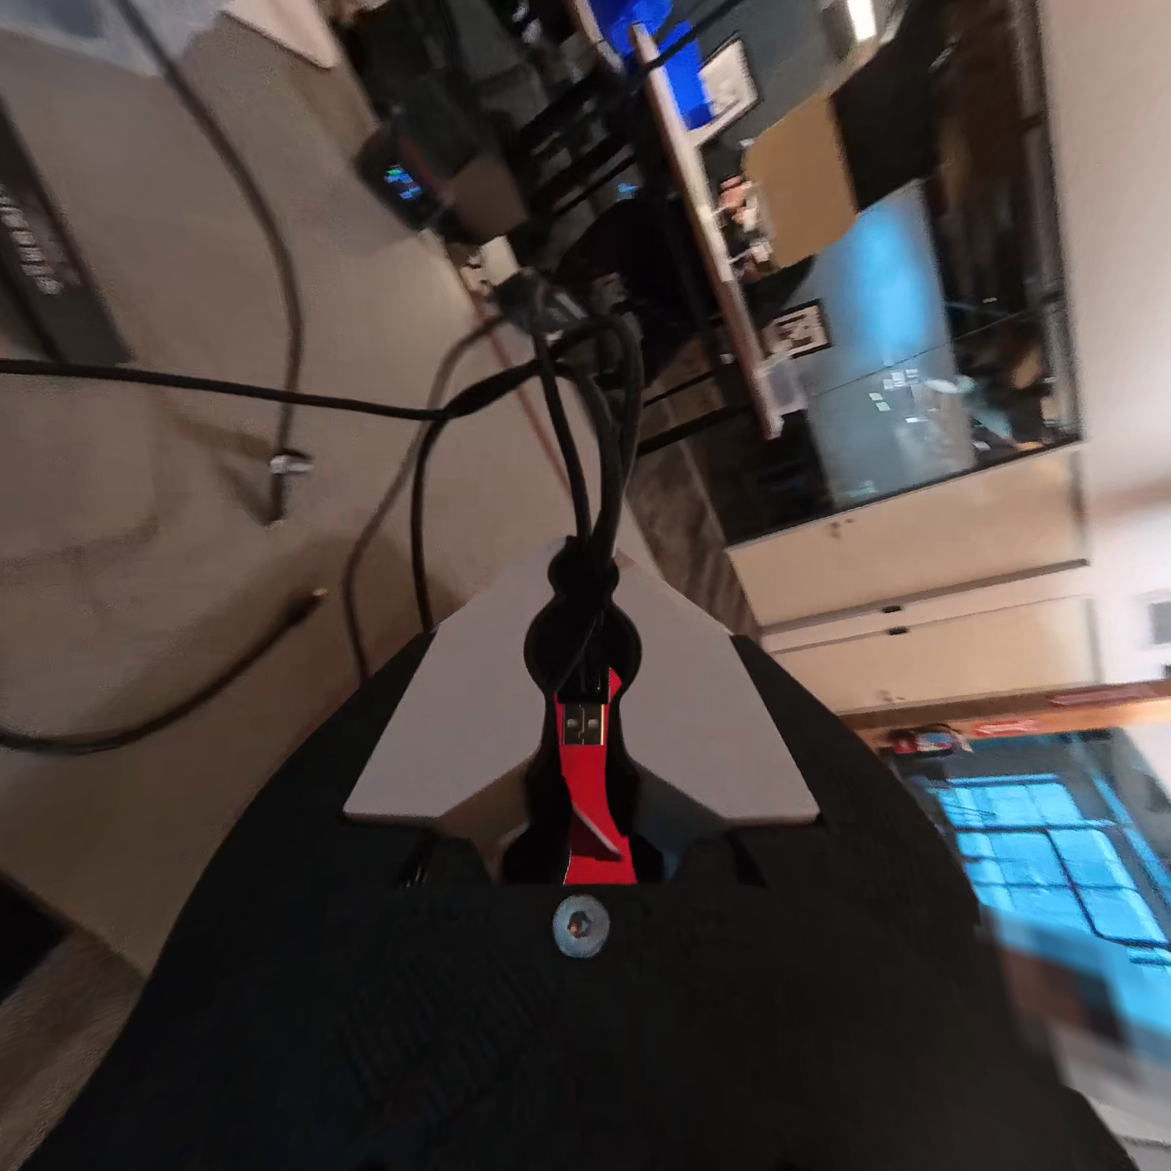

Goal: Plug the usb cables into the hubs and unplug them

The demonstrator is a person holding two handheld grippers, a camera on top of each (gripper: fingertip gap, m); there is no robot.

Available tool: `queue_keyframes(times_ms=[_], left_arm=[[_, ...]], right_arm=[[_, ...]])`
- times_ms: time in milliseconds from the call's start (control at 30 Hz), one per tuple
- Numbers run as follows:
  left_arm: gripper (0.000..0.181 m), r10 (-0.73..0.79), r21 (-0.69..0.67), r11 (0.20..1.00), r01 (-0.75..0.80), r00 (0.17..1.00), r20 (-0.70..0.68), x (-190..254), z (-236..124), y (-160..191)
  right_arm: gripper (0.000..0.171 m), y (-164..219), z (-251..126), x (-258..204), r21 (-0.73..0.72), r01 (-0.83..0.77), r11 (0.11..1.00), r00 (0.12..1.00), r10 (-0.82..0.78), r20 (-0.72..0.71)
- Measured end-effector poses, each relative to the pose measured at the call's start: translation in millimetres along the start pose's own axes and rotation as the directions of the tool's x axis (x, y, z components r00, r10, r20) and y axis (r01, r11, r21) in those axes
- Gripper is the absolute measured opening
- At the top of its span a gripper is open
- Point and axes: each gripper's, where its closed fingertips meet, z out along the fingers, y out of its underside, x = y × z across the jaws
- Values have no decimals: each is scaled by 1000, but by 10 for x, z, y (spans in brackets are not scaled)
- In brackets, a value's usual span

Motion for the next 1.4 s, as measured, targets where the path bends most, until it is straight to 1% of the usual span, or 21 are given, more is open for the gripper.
queue_keyframes(times_ms=[100,233,333,400,467,567,700,800,900,967,1033,1133,1200,1267,1300,1333,1400], left_arm=[[0,8,-6,1000,-8,1000,0,13,10,6],[0,13,-8,1000,-13,1000,-4,24,15,7],[0,17,-11,1000,-17,1000,-6,29,21,14],[0,20,-11,1000,-20,1000,-9,37,24,15],[0,23,-11,1000,-24,1000,-11,43,25,19],[0,25,-10,1000,-25,1000,-16,50,23,17],[0,19,-8,1000,-19,1000,-17,45,20,14],[0,20,-9,1000,-21,1000,-18,49,26,17],[0,24,-11,1000,-24,1000,-21,58,35,24],[0,27,-13,1000,-27,999,-23,68,40,29],[0,29,-15,999,-29,999,-27,77,45,35],[0,32,-15,999,-33,999,-30,89,48,41],[0,32,-16,999,-32,999,-34,97,51,44],[0,31,-15,999,-32,999,-37,104,53,46],[0,31,-14,999,-32,999,-39,107,55,46],[0,32,-15,999,-33,999,-40,111,56,49],[0,34,-15,999,-35,999,-43,120,58,50]], right_arm=[[2,-26,-213,484,7,19,1000,995,-18,-98],[1,-77,-483,1131,-18,74,997,967,-77,-243],[1,-123,-718,1619,-18,74,997,944,-76,-320],[1,-95,-829,1860,-12,48,999,945,-49,-323],[1,48,-839,1955,-41,20,999,966,-30,-259],[2,422,-744,1913,-134,13,991,988,-34,-152],[2,1057,-567,1486,-270,90,959,995,-72,75],[2,1411,-508,1027,-309,108,945,956,-13,294],[3,1701,-476,738,-384,86,919,905,90,416],[2,1887,-433,643,-440,104,892,885,119,451],[2,2069,-375,570,-491,162,856,871,110,478],[2,2345,-282,542,-568,305,765,866,26,500],[2,2443,-160,536,-563,387,730,861,-67,505],[3,2454,3,509,-507,445,738,852,-173,495],[3,2447,78,460,-475,450,756,849,-196,491],[3,2448,139,376,-449,438,779,846,-189,499],[2,2494,236,176,-429,377,821,842,-110,529]])
